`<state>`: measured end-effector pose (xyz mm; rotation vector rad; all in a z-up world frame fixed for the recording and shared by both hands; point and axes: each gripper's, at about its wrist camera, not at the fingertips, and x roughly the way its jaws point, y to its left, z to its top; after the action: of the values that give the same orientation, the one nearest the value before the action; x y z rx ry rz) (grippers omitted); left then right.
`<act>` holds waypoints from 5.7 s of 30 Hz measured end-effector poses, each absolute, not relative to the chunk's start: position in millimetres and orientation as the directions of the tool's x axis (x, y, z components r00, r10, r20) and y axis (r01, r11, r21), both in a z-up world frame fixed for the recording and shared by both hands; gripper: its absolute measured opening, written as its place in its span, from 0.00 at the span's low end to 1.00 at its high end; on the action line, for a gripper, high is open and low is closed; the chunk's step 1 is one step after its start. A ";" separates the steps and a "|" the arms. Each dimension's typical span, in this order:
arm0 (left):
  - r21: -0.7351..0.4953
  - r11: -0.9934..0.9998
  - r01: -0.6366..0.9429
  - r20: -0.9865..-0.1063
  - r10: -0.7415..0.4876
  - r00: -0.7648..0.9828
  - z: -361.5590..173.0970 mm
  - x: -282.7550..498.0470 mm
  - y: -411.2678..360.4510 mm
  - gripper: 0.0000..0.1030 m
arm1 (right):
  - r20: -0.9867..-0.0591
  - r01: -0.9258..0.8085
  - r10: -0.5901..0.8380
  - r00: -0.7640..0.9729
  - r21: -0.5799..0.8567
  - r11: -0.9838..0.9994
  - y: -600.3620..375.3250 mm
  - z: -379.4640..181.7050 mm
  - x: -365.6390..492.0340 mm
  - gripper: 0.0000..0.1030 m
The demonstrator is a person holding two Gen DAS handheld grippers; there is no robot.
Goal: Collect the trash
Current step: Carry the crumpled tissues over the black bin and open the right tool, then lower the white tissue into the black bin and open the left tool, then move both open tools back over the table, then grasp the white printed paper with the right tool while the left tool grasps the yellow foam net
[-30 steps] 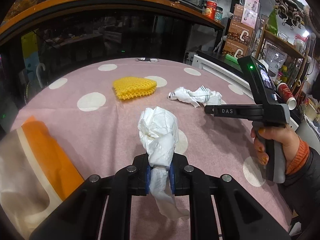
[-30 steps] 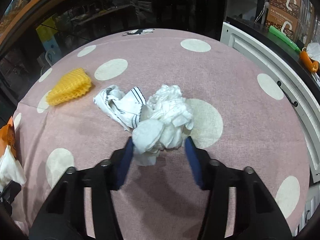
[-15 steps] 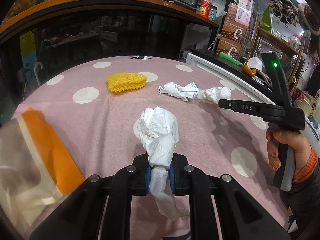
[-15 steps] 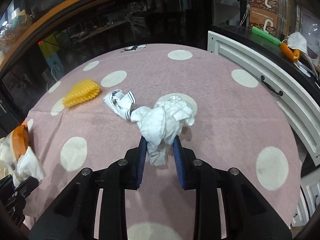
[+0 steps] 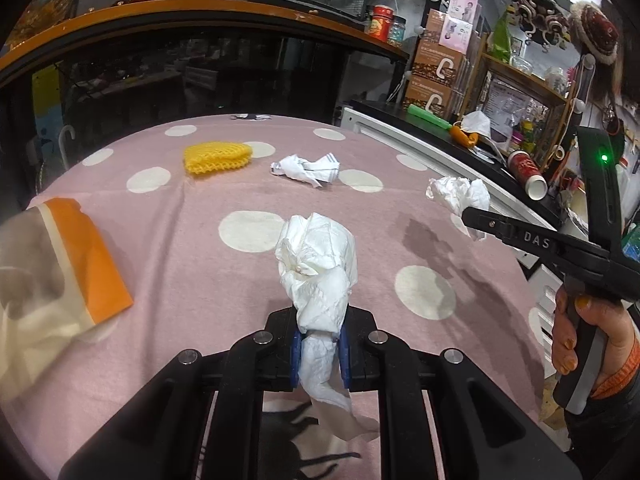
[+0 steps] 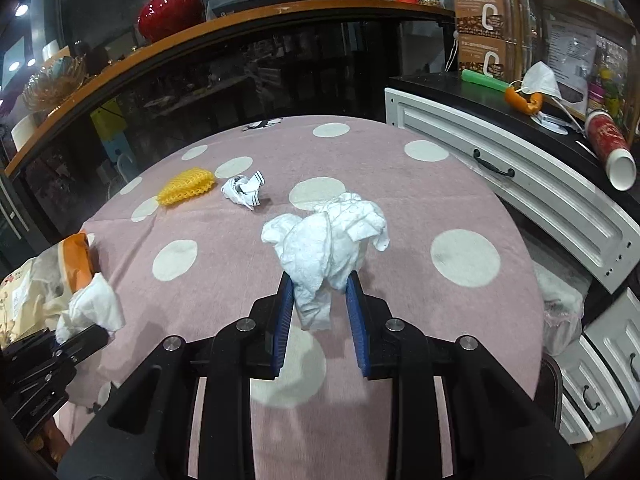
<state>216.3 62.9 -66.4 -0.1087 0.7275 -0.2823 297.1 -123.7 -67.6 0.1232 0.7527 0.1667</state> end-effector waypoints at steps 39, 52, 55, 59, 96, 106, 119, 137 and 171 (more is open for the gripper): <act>-0.128 0.775 0.619 -0.618 -0.551 0.562 -62.9 158.5 -94.7 0.14 | -0.816 0.343 -0.056 0.575 0.179 0.922 -332.4 -153.5 159.8 0.27; -0.118 0.662 0.740 -0.648 -0.616 0.447 -74.6 151.2 -164.3 0.14 | -0.849 0.562 -0.117 0.516 0.233 0.794 -375.9 -194.4 156.0 0.66; -0.123 0.647 0.753 -0.663 -0.618 0.423 -80.5 150.5 -173.7 0.14 | -0.790 0.602 -0.221 0.572 0.220 0.768 -377.6 -175.2 145.0 0.71; -0.135 0.625 0.769 -0.682 -0.622 0.385 -89.2 150.8 -188.3 0.14 | -0.680 0.651 -0.358 0.640 0.233 0.722 -378.7 -152.7 125.3 0.82; -0.227 0.521 0.823 -0.799 -0.583 0.148 -156.7 147.2 -268.5 0.81 | -0.478 0.742 -0.570 0.668 0.374 0.556 -403.4 -130.3 69.8 0.93; -0.218 0.508 0.833 -0.709 -0.669 0.222 -105.8 132.8 -227.8 0.89 | -0.507 0.669 -0.460 0.729 0.386 0.635 -394.6 -131.2 86.4 0.93; -0.091 0.735 0.672 -0.682 -0.537 0.496 -72.0 209.0 -89.4 0.95 | -0.569 0.296 -0.141 0.810 0.188 0.937 -296.9 -99.1 169.2 0.93; -0.083 0.986 0.145 -0.711 -0.161 0.685 -65.1 328.9 102.0 0.95 | -0.746 -0.401 0.349 0.567 0.119 0.908 -66.9 -98.2 367.2 0.93; -0.190 0.979 -0.071 -0.772 -0.105 0.627 -83.5 436.2 123.0 0.95 | -0.771 -0.449 0.299 0.562 0.020 0.893 -34.5 -101.7 454.3 0.29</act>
<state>436.2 123.0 -83.5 -0.2106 0.8948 -0.0195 454.3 -34.5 -101.7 -0.1871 0.8687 0.4435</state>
